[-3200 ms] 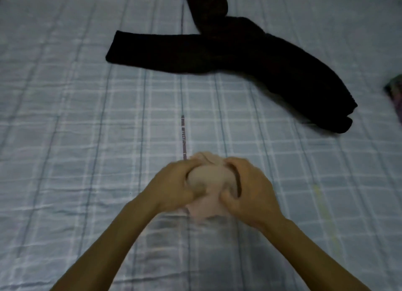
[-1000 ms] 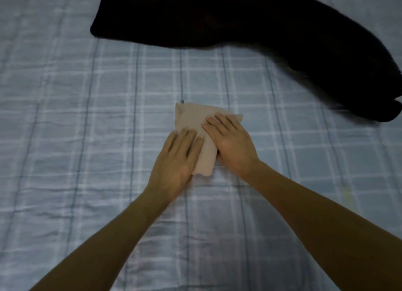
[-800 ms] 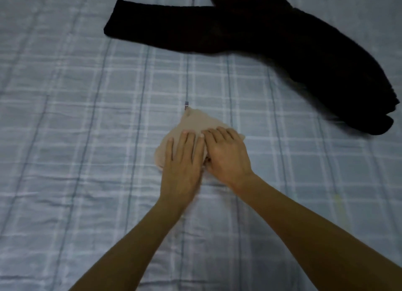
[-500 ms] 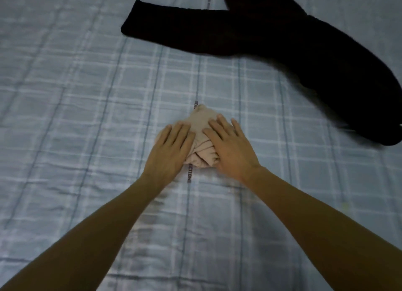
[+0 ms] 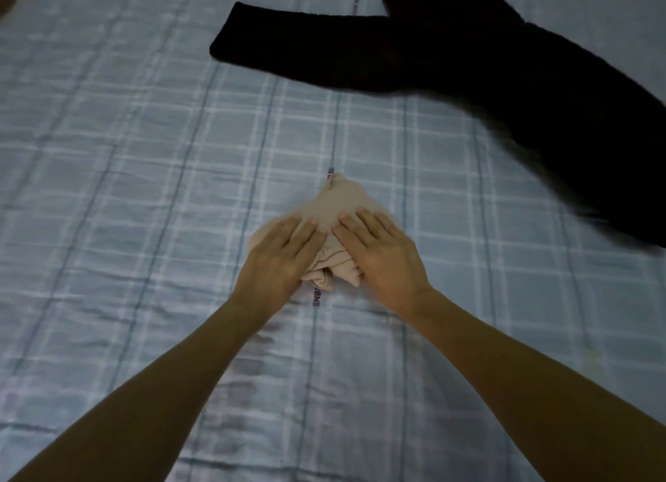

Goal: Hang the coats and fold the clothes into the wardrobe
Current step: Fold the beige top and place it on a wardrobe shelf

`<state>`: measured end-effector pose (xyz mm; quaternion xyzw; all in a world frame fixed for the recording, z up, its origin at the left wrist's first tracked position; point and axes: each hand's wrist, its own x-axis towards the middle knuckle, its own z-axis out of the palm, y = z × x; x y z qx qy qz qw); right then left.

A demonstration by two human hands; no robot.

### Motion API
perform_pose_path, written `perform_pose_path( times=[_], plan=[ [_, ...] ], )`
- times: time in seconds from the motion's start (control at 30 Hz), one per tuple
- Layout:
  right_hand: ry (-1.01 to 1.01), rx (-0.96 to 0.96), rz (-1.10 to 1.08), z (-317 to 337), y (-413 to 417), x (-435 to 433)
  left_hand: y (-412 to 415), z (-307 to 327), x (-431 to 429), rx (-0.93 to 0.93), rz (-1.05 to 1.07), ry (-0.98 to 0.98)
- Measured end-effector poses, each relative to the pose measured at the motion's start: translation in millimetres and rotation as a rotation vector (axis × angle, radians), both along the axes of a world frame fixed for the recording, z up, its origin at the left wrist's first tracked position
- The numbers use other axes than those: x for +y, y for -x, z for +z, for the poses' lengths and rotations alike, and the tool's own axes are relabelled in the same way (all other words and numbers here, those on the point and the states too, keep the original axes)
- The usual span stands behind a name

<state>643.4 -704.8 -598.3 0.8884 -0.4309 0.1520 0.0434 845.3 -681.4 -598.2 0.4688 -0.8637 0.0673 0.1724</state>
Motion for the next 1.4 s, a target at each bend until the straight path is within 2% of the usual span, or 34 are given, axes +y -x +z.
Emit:
perform_pose_path(
  times=[0.2, 0.43, 0.63, 0.8, 0.9, 1.17, 1.27, 1.4],
  plan=[
    [0.08, -0.075, 0.002, 44, -7, 17, -5, 48, 22, 0.07, 0.032, 0.051],
    [0.194, -0.117, -0.018, 168, -47, 58, -38, 167, 60, 0.132, 0.051, 0.202],
    [0.317, -0.182, 0.093, 309, -133, 127, -124, 308, 146, 0.076, 0.123, 0.339],
    [0.451, -0.277, 0.165, 407, -227, 196, -202, 409, 235, 0.053, 0.321, 0.411],
    [0.445, -0.323, 0.198, 450, -277, 239, -241, 456, 287, -0.005, 0.434, 0.449],
    [0.493, -0.37, 0.494, 528, -385, 300, -323, 522, 394, -0.101, 0.665, 0.515],
    [0.51, -0.403, 0.612, 543, -423, 310, -344, 535, 422, -0.152, 0.74, 0.621],
    [0.51, -0.465, 0.762, 556, -462, 321, -366, 548, 452, -0.253, 0.888, 0.603]
  ],
)
